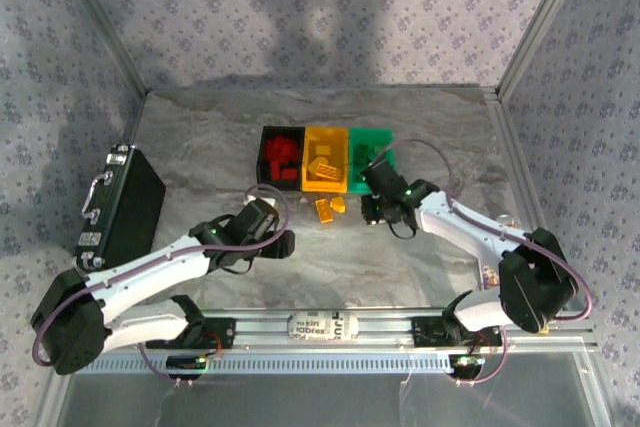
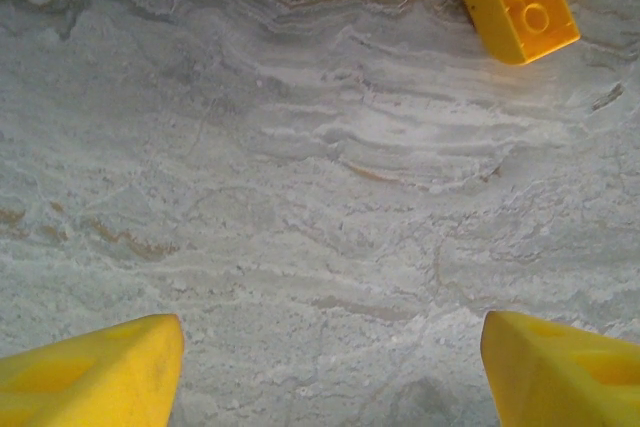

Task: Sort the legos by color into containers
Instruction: Place the lego in the container.

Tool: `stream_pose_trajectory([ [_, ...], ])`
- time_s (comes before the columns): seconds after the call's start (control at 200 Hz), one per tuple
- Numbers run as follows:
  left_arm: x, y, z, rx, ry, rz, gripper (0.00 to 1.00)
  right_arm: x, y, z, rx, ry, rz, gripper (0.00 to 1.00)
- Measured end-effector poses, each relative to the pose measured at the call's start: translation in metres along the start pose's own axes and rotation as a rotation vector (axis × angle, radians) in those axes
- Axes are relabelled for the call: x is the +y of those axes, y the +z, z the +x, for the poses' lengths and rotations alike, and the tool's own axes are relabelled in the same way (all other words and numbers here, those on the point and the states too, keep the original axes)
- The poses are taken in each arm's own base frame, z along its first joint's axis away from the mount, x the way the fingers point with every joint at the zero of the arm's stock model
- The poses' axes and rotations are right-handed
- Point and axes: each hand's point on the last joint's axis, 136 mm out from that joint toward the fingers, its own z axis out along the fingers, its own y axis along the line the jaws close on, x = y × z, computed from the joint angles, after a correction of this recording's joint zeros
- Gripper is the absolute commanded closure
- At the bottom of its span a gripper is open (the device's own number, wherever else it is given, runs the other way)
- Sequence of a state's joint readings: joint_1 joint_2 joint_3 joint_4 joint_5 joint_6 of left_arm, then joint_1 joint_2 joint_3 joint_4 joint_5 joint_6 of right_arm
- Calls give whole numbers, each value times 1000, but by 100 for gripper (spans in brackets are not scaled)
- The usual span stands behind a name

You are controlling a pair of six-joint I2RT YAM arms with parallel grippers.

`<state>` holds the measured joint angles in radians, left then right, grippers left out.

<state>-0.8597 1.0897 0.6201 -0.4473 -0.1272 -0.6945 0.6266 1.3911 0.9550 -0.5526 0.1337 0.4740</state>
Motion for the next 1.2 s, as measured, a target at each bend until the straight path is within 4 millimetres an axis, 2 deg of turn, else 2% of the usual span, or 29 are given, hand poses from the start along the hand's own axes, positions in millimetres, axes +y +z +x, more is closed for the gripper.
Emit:
stream_pose_trajectory([
  [0.155, 8, 5, 11, 19, -10, -15, 22, -13, -17, -49, -76, 35, 3, 77],
  [0.255, 6, 6, 16, 23, -13, -7, 22, -18, -23, -79, -105, 44, 9, 77],
  [0.35, 3, 8, 20, 22, -15, 5, 22, -22, -23, -104, -124, 48, 15, 77],
  [0.48, -1, 10, 25, 27, -15, 17, 22, -28, -16, -126, -124, 46, 26, 77],
  [0.625, -7, 12, 31, 32, -11, 34, 22, -33, -1, -140, -100, 50, 39, 76],
  [0.825, -5, 15, 39, 42, -24, 33, 22, -32, 24, -147, -54, 47, 49, 72],
  [0.87, -5, 15, 40, 43, -24, 34, 22, -31, 29, -150, -49, 45, 48, 66],
  [0.895, -6, 15, 40, 43, -25, 36, 23, -30, 31, -151, -44, 40, 48, 59],
  [0.925, -7, 15, 39, 40, -27, 40, 23, -29, 35, -153, -40, 34, 45, 43],
  [0.949, -8, 15, 39, 38, -27, 43, 23, -28, 37, -154, -37, 36, 41, 38],
  [1.059, -10, 15, 39, 36, -30, 49, 23, -26, 40, -155, -33, 35, 36, 33],
  [1.199, -10, 15, 39, 35, -27, 49, 22, -26, 28, -153, -62, 41, 30, 32],
])
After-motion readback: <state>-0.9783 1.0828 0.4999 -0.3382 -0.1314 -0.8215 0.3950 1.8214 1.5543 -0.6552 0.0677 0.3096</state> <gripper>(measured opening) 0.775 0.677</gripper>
